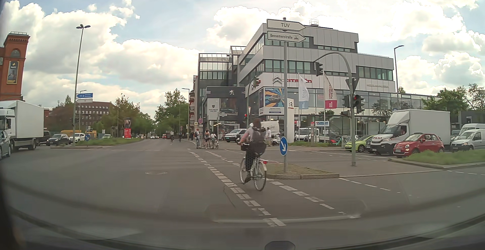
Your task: Follow the waypoints while adhering to traffic rules and regulations
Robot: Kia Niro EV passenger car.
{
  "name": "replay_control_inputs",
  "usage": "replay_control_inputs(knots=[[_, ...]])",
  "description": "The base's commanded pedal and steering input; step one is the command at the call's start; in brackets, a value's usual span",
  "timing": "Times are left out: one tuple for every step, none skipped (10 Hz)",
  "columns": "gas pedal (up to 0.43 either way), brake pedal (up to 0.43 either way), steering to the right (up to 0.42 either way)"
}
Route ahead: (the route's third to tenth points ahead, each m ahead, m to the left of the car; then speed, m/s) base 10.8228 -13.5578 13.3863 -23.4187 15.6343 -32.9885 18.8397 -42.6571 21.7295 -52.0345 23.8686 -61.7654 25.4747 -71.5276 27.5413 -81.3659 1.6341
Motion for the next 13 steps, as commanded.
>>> replay_control_inputs(knots=[[0.331,0.018,0.777],[0.331,0.018,0.791],[0.339,0.018,0.801],[0.350,0.018,0.812],[0.350,0.018,0.816],[0.350,0.018,0.814],[0.350,0.018,0.806],[0.350,0.018,0.778],[0.350,0.018,0.733],[0.350,0.018,0.693],[0.350,0.018,0.640],[0.350,0.018,0.598],[0.350,0.018,0.562]])
